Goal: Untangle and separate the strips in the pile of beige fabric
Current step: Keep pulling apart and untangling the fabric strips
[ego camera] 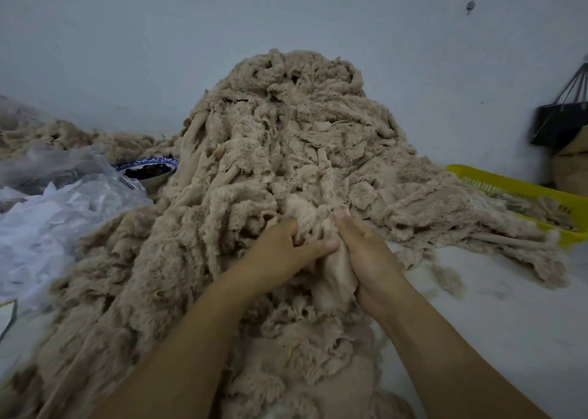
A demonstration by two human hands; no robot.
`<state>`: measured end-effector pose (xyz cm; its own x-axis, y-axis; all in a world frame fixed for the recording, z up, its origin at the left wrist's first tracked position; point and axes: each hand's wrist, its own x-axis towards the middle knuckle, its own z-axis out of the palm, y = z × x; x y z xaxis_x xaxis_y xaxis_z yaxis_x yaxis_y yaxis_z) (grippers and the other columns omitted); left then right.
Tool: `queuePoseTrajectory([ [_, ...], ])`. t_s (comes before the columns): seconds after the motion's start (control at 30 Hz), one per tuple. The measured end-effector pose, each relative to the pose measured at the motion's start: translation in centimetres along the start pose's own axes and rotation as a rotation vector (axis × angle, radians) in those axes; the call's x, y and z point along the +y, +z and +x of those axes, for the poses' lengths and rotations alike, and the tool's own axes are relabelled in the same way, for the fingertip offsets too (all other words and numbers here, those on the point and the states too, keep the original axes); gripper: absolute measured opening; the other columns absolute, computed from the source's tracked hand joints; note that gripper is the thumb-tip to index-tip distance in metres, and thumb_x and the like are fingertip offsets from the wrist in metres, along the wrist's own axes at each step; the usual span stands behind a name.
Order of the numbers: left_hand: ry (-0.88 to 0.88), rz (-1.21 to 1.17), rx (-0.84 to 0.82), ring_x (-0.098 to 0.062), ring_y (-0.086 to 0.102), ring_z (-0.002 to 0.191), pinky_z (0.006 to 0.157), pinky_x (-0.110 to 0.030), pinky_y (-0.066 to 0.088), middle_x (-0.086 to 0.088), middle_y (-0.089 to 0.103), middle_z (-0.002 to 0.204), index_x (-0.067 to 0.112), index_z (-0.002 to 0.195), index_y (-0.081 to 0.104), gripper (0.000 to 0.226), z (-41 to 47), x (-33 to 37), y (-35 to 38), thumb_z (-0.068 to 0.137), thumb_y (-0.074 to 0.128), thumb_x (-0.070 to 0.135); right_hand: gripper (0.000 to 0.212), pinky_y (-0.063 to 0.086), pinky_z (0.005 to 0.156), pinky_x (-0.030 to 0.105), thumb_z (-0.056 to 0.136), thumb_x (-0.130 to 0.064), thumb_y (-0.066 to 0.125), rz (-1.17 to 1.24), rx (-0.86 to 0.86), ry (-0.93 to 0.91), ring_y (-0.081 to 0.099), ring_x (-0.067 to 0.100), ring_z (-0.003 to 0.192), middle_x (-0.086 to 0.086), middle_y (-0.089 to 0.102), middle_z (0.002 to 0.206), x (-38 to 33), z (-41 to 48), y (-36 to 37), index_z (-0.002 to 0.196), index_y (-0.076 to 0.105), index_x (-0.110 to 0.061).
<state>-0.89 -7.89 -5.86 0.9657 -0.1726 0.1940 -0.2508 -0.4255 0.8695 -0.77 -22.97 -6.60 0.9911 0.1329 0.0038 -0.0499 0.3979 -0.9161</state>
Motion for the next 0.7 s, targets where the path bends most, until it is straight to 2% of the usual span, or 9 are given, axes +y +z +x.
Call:
queuePoseTrajectory([
  [0.1,0.027,-0.049,-0.007,-0.016,0.070,0.082,0.077,-0.029,0.057,0.003,0.075,0.086,0.013,0.096,0.070,0.025,0.0,-0.4,-0.5,0.093,0.065,0.038,0.027,0.061,0.064,0.025,0.099,-0.038,0.054,-0.009,0.042,-0.012,0.075,0.013,0.076,0.001,0.077,0.082,-0.4,0.0,0.0,0.101,0.068,-0.015],
  [0.17,-0.075,-0.360,0.084,-0.016,0.072,0.082,0.076,-0.028,0.057,-0.001,0.076,0.086,0.016,0.089,0.076,0.021,-0.1,-0.3,-1.1,0.095,0.062,0.031,0.032,0.042,0.034,0.018,0.100,-0.040,0.051,0.061,0.131,-0.017,0.055,0.006,0.039,-0.006,0.058,0.050,-1.2,0.1,-0.7,0.082,0.059,-0.015],
  [0.2,-0.101,-0.532,0.143,-0.013,0.070,0.075,0.070,-0.025,0.055,0.000,0.074,0.078,0.017,0.079,0.077,0.026,0.0,-0.3,-1.5,0.096,0.060,0.025,0.036,0.030,0.030,0.018,0.101,-0.041,0.049,0.111,0.166,-0.026,0.037,0.006,0.033,-0.008,0.042,0.045,-1.6,0.2,-1.1,0.076,0.052,-0.015],
  [0.3,-0.161,-0.871,0.234,-0.016,0.061,0.078,0.075,-0.029,0.048,-0.008,0.063,0.082,0.011,0.079,0.069,0.025,0.6,-0.1,-2.2,0.097,0.054,0.018,0.040,0.023,0.035,0.021,0.103,-0.035,0.049,0.141,0.175,-0.056,0.018,0.009,0.039,-0.005,0.024,0.051,-1.9,0.2,-2.0,0.069,0.040,-0.016],
  [0.4,-0.147,-1.014,0.129,-0.020,0.059,0.078,0.069,-0.030,0.051,-0.012,0.064,0.088,0.008,0.098,0.064,0.022,0.3,0.2,-2.0,0.096,0.047,0.022,0.028,0.038,0.056,0.025,0.098,-0.030,0.057,-0.274,0.104,-0.173,0.037,0.012,0.047,-0.006,0.045,0.059,-0.8,-0.4,-1.3,0.074,0.048,-0.018],
  [0.47,-0.130,-1.049,0.048,-0.018,0.055,0.065,0.058,-0.029,0.047,-0.008,0.060,0.075,0.011,0.087,0.063,0.017,-0.1,0.4,-1.9,0.087,0.053,0.025,0.009,0.043,0.071,0.016,0.094,-0.040,0.061,-0.434,0.096,-0.283,0.059,-0.005,0.072,-0.018,0.063,0.091,-0.4,-0.5,-0.5,0.091,0.061,-0.031],
  [0.5,-0.125,-1.047,0.010,-0.017,0.053,0.062,0.057,-0.028,0.044,-0.007,0.057,0.073,0.012,0.082,0.064,0.017,-0.3,0.6,-1.9,0.082,0.056,0.027,0.013,0.044,0.077,0.012,0.092,-0.049,0.060,-0.433,0.057,-0.304,0.059,-0.014,0.089,-0.022,0.064,0.107,-0.3,-0.5,-0.3,0.100,0.063,-0.038],
  [0.57,-0.145,-0.992,-0.096,-0.018,0.062,0.061,0.054,-0.026,0.050,-0.007,0.065,0.073,0.013,0.078,0.075,0.024,-0.7,0.8,-1.7,0.079,0.057,0.029,0.026,0.048,0.085,0.015,0.085,-0.061,0.057,-0.401,-0.087,-0.257,0.059,-0.008,0.109,-0.023,0.064,0.119,0.0,-0.8,-0.2,0.107,0.063,-0.049],
  [0.7,-0.167,-0.715,-0.316,-0.022,0.063,0.048,0.039,-0.023,0.047,-0.018,0.069,0.069,0.002,0.093,0.074,0.051,-0.9,0.5,-1.3,0.096,0.043,0.042,0.029,0.053,0.065,0.028,0.096,-0.044,0.059,-0.372,-0.292,-0.132,0.071,0.017,0.071,0.008,0.075,0.094,0.1,-1.2,0.3,0.116,0.064,-0.023],
])
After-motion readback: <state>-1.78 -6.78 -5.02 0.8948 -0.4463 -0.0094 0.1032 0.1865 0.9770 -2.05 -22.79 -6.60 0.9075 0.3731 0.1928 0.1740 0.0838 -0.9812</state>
